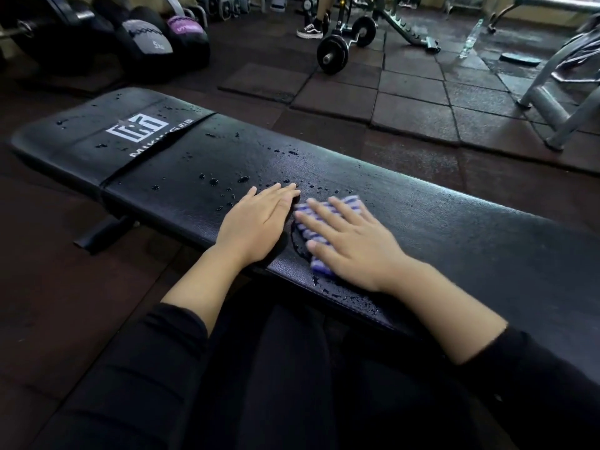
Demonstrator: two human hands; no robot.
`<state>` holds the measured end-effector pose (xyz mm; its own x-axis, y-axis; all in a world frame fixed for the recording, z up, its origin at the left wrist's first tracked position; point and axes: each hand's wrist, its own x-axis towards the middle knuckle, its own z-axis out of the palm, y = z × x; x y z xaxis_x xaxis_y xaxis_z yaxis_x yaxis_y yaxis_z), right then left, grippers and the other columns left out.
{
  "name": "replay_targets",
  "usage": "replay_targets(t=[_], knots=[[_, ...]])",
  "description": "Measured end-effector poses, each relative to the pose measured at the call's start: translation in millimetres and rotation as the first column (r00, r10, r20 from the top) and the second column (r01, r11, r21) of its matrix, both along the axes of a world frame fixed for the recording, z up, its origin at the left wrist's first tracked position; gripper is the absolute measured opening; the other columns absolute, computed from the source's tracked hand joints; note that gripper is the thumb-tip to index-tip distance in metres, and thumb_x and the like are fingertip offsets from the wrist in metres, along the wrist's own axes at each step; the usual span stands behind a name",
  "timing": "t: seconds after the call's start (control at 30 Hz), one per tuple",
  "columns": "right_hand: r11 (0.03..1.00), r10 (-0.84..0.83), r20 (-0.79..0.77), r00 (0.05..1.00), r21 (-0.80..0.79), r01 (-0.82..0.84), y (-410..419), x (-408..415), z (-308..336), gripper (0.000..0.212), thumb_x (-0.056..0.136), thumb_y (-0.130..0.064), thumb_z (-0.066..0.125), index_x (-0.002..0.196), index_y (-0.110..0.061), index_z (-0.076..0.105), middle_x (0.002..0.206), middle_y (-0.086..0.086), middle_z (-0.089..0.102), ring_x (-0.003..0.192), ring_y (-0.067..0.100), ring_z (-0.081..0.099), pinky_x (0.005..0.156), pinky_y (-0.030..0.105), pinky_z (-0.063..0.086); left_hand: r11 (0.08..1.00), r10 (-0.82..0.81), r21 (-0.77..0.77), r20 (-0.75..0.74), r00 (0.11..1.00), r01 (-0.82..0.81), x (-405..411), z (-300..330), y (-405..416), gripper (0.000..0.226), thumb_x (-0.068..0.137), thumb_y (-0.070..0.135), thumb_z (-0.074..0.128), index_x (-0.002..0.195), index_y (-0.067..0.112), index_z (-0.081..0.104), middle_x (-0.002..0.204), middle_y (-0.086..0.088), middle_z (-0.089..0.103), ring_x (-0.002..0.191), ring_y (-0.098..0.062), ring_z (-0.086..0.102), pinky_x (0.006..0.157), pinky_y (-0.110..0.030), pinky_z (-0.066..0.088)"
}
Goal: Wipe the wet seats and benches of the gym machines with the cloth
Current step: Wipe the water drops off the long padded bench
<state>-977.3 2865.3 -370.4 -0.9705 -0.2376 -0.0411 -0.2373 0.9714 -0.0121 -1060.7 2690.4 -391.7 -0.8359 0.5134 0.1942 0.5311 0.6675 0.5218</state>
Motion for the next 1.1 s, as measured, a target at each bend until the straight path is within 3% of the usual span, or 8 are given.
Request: replay_targets(t=[0.1,0.2,0.33,0.53,0.67,0.8,0.97,1.1], knots=[[0.982,0.189,-0.028,0.982,-0.003,-0.189,-11,23,-4,0.061,0.091,-0.056,0.006,0.149,-0.040,0.012,0.158,-0.009,0.011,0.147,0.021,0.008,0.118,0.046,0.007,0.997,-0.004,0.079,0.043,0.999,0.000,-4,-1,-4,0.045,0.105,0.031,0.021,0.137,0.025,0.051,0.149,0.013,0.041,0.141,-0.002,0.028,0.119,-0.027,0.009],[0.948,0.318,-0.051,0.947,-0.016,-0.319,21,48,-5,0.052,0.098,-0.052,0.017,0.149,-0.041,0.016,0.157,-0.012,0.015,0.147,0.016,0.009,0.117,0.040,0.008,1.000,-0.031,0.002,0.019,0.999,0.031,-7,1,-9,0.041,0.105,0.032,0.028,0.138,0.024,0.050,0.151,0.012,0.038,0.142,-0.001,0.026,0.120,-0.029,0.006],[0.971,0.237,0.022,0.971,-0.024,-0.237,67,39,-1,0.050,0.095,-0.059,0.007,0.145,-0.053,0.005,0.157,-0.021,0.006,0.146,0.007,0.000,0.119,0.038,0.005,0.980,0.021,-0.191,-0.157,0.987,-0.051,-13,1,-30,0.053,0.096,0.044,0.022,0.142,0.030,0.044,0.154,0.011,0.033,0.144,-0.005,0.021,0.119,-0.040,0.003],[0.999,0.052,-0.030,0.998,0.008,-0.052,9,-15,-1,0.067,0.080,-0.063,-0.006,0.145,-0.048,0.000,0.158,-0.015,0.005,0.147,0.017,0.002,0.119,0.039,0.001,0.962,0.110,-0.234,-0.148,0.983,-0.143,-22,-6,-47,0.040,0.104,0.040,0.030,0.143,0.046,0.036,0.156,0.017,0.025,0.146,-0.005,0.015,0.119,-0.041,0.002],[0.958,0.288,-0.077,0.955,0.014,-0.287,-30,9,-7,0.057,0.094,-0.053,0.014,0.148,-0.038,0.023,0.157,-0.006,0.021,0.146,0.025,0.017,0.117,0.047,0.013,0.960,0.123,-0.229,-0.162,0.979,-0.159,-22,-6,-46,0.050,0.096,0.046,0.019,0.142,0.047,0.037,0.156,0.017,0.026,0.145,-0.005,0.017,0.119,-0.040,0.005],[0.894,0.447,-0.064,0.892,0.017,-0.447,21,40,-7,0.050,0.100,-0.051,0.020,0.148,-0.041,0.018,0.158,-0.012,0.014,0.147,0.016,0.009,0.118,0.042,0.013,0.956,0.126,-0.241,-0.178,0.976,-0.167,-22,-7,-46,0.053,0.093,0.047,0.017,0.142,0.047,0.036,0.155,0.018,0.027,0.145,-0.005,0.017,0.119,-0.040,0.006],[0.960,0.273,0.025,0.962,-0.066,-0.271,64,-5,1,0.049,0.095,-0.061,0.004,0.143,-0.054,0.011,0.156,-0.020,0.013,0.146,0.010,0.007,0.118,0.037,0.010,0.954,0.138,-0.240,-0.177,0.975,-0.178,-21,-7,-45,0.054,0.093,0.046,0.016,0.142,0.048,0.036,0.155,0.019,0.026,0.145,-0.004,0.016,0.119,-0.038,0.005],[0.981,0.192,-0.028,0.981,-0.011,-0.192,6,-37,-3,0.062,0.086,-0.066,-0.002,0.144,-0.050,0.013,0.156,-0.017,0.012,0.147,0.016,0.007,0.120,0.039,0.005,0.956,0.139,-0.232,-0.176,0.975,-0.178,-22,-8,-44,0.054,0.092,0.044,0.016,0.142,0.047,0.037,0.155,0.019,0.027,0.145,-0.005,0.018,0.118,-0.039,0.007]])
